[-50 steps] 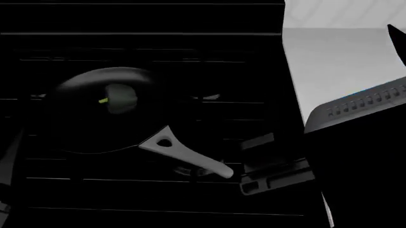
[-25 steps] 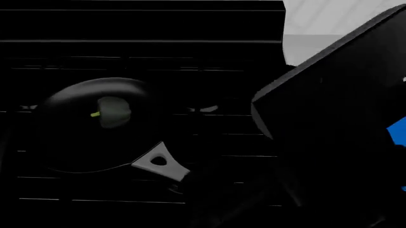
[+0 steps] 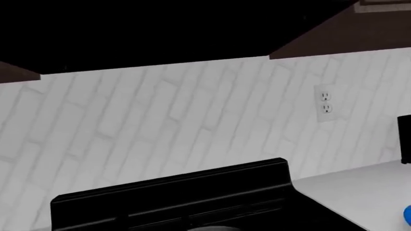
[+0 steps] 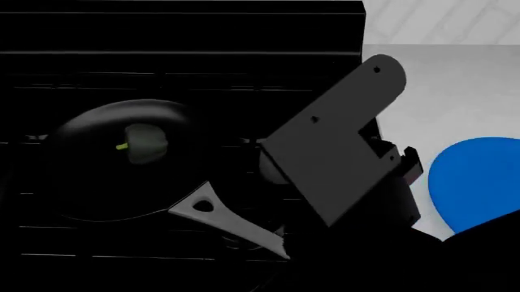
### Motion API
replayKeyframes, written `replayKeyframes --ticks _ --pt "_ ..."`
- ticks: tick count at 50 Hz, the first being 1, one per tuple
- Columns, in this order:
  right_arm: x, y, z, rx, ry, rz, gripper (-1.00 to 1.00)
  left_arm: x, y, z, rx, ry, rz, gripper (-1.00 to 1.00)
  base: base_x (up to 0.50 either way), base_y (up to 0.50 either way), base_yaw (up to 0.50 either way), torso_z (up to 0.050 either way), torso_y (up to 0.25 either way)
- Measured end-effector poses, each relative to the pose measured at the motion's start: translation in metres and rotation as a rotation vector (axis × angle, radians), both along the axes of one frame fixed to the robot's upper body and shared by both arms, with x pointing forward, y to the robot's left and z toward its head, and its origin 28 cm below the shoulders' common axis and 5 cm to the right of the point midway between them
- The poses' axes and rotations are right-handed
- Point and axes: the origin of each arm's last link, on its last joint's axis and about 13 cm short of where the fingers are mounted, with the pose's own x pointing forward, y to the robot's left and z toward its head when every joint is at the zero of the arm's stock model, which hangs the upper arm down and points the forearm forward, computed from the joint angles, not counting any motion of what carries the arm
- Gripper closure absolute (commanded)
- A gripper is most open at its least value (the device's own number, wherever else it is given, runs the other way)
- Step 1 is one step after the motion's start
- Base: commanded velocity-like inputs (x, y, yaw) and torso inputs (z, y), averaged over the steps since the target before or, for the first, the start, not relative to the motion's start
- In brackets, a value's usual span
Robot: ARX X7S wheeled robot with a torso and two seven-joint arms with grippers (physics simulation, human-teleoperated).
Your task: Pick up the pan and dump the vegetables in it onto the plate. Then return the pan to the stove.
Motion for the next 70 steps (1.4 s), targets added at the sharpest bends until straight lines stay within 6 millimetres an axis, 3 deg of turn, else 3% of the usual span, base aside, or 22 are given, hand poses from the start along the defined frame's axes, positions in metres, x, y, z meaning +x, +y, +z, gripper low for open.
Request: replayKeyframes --ticks 27,70 --pt "0.053 0.002 -0.017 -0.069 0.144 0.036 -1.0 -0.002 0.0 -0.004 -0.002 0.014 -0.015 -1.0 0.0 0.0 0.0 0.0 0.0" --pt "0.137 0.033 -0.064 -0.148 0.288 0.105 -1.0 0.0 -0.001 -0.013 -0.011 0.031 -0.033 -1.0 0.0 0.0 0.0 0.0 0.0"
